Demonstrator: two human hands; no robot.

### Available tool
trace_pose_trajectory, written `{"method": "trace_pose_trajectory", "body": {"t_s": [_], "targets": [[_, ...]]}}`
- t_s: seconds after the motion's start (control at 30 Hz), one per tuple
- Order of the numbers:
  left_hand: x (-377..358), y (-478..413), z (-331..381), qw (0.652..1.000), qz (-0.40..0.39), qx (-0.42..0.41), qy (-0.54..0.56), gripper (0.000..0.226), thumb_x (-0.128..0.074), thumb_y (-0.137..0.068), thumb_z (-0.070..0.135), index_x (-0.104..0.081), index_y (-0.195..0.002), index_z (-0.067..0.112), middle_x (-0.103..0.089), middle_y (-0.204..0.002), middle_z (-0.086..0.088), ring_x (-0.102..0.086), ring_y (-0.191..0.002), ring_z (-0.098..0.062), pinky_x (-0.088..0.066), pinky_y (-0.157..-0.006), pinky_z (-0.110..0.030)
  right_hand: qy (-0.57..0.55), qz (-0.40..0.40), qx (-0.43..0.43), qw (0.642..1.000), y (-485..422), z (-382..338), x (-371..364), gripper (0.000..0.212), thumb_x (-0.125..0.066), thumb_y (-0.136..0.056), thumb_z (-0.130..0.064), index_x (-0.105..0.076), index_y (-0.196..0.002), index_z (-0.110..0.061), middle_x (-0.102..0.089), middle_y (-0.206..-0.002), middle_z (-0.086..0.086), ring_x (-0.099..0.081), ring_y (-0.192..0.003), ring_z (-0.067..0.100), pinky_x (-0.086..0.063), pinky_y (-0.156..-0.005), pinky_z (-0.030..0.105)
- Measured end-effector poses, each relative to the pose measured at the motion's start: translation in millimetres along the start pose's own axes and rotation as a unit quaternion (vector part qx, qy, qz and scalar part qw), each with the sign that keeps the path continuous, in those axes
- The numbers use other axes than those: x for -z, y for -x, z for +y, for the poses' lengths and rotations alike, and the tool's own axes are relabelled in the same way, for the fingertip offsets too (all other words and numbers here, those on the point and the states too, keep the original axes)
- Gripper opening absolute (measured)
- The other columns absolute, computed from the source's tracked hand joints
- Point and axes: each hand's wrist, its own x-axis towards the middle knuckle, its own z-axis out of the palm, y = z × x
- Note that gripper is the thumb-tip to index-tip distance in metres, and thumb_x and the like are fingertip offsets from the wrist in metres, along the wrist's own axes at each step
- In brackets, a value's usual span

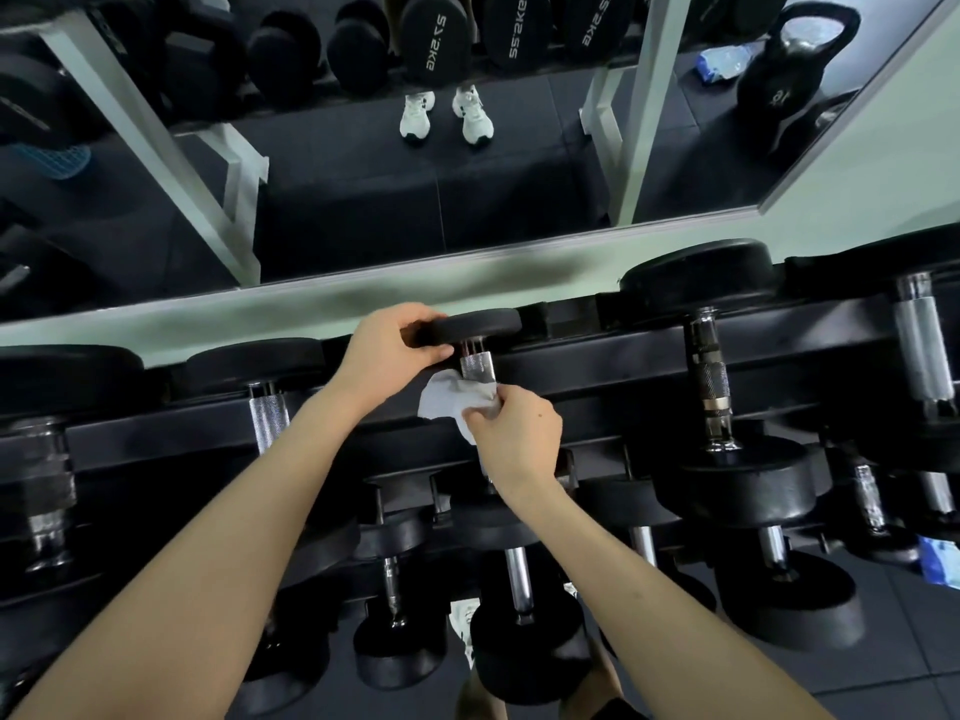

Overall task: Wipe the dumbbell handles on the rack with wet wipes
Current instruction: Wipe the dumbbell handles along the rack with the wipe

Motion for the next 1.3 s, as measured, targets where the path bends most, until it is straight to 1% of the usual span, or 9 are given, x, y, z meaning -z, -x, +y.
{"method": "trace_pose_trajectory", "body": {"t_s": [0.23, 0.37, 0.5, 0.67, 0.8, 0.97, 1.07, 1.17, 1.3], "targets": [[6, -7, 23, 0.993, -0.026, -0.043, -0.107, 0.032, -0.064, -0.085, 0.038, -0.067, -0.114, 0.028, -0.068, -0.114, 0.010, -0.061, -0.102, -0.007, -0.043, -0.084, -0.020, -0.080, 0.034, -0.011, 0.996, -15, -9, 15, 0.028, -0.059, -0.087, -0.017, -0.047, -0.062, -0.018, -0.039, -0.055, -0.008, -0.033, -0.049, 0.008, -0.030, -0.046, 0.014], [7, -7, 26, 0.996, -0.025, -0.029, -0.085, 0.030, -0.068, -0.083, 0.033, -0.069, -0.112, 0.023, -0.070, -0.110, 0.006, -0.063, -0.099, -0.009, -0.047, -0.086, -0.023, -0.114, 0.039, -0.014, 0.993, -24, -19, 9, 0.015, -0.060, -0.089, -0.018, -0.068, -0.095, -0.006, -0.059, -0.072, 0.000, -0.042, -0.060, 0.009, -0.029, -0.050, 0.014], [9, -2, 18, 0.998, -0.022, -0.031, -0.058, 0.030, -0.067, -0.084, 0.030, -0.069, -0.112, 0.021, -0.069, -0.112, 0.003, -0.063, -0.104, -0.010, -0.048, -0.094, -0.029, -0.118, 0.025, -0.025, 0.992, 9, 3, 2, 0.021, -0.055, -0.092, -0.014, -0.068, -0.108, -0.010, -0.050, -0.061, -0.011, -0.043, -0.055, 0.003, -0.031, -0.052, 0.011], [7, -2, 19, 0.998, -0.021, -0.027, -0.049, 0.030, -0.067, -0.084, 0.029, -0.069, -0.112, 0.020, -0.069, -0.113, 0.002, -0.062, -0.104, -0.009, -0.044, -0.088, -0.019, -0.111, 0.039, -0.014, 0.993, -13, -15, -2, 0.025, -0.056, -0.092, -0.014, -0.066, -0.113, -0.006, -0.069, -0.086, 0.006, -0.048, -0.067, 0.009, -0.030, -0.055, 0.014], [8, -2, 18, 0.997, -0.027, -0.030, -0.062, 0.030, -0.065, -0.086, 0.030, -0.067, -0.115, 0.021, -0.068, -0.114, 0.003, -0.062, -0.107, -0.010, -0.045, -0.090, -0.021, -0.089, 0.011, 0.008, 0.996, -5, -11, 0, 0.042, -0.051, -0.095, -0.013, -0.049, -0.137, -0.019, -0.063, -0.080, 0.005, -0.044, -0.060, 0.006, -0.033, -0.058, 0.014], [7, 0, 18, 0.996, -0.028, -0.027, -0.081, 0.033, -0.061, -0.088, 0.034, -0.064, -0.119, 0.023, -0.066, -0.120, 0.003, -0.058, -0.114, -0.014, -0.045, -0.097, -0.032, -0.046, 0.031, 0.028, 0.998, 20, 8, 37, 0.030, -0.052, -0.086, 0.000, -0.070, -0.107, -0.012, -0.066, -0.072, 0.004, -0.051, -0.060, 0.010, -0.036, -0.056, 0.014], [6, -1, 16, 0.996, -0.027, -0.022, -0.083, 0.034, -0.061, -0.087, 0.039, -0.064, -0.119, 0.025, -0.066, -0.120, 0.004, -0.058, -0.114, -0.015, -0.045, -0.097, -0.034, -0.050, 0.133, 0.022, 0.990, 27, 6, 73, 0.029, -0.058, -0.082, -0.004, -0.066, -0.107, -0.017, -0.070, -0.079, 0.001, -0.061, -0.069, 0.017, -0.042, -0.066, 0.022], [4, -1, 14, 0.998, -0.016, -0.002, -0.065, 0.032, -0.063, -0.085, 0.041, -0.066, -0.116, 0.030, -0.067, -0.118, 0.005, -0.059, -0.112, -0.014, -0.046, -0.096, -0.034, -0.052, 0.186, 0.027, 0.981, 27, 2, 91, 0.022, -0.056, -0.084, -0.005, -0.053, -0.103, -0.015, -0.063, -0.069, -0.003, -0.054, -0.060, 0.017, -0.031, -0.055, 0.021], [3, 2, 14, 0.997, -0.014, -0.019, -0.074, 0.033, -0.060, -0.087, 0.042, -0.065, -0.118, 0.030, -0.066, -0.120, 0.007, -0.058, -0.114, -0.013, -0.046, -0.095, -0.034, 0.056, 0.122, 0.065, 0.989, 24, -1, 58, 0.020, -0.054, -0.086, -0.007, -0.062, -0.104, -0.011, -0.070, -0.081, 0.012, -0.063, -0.077, 0.035, -0.031, -0.061, 0.033]]}}
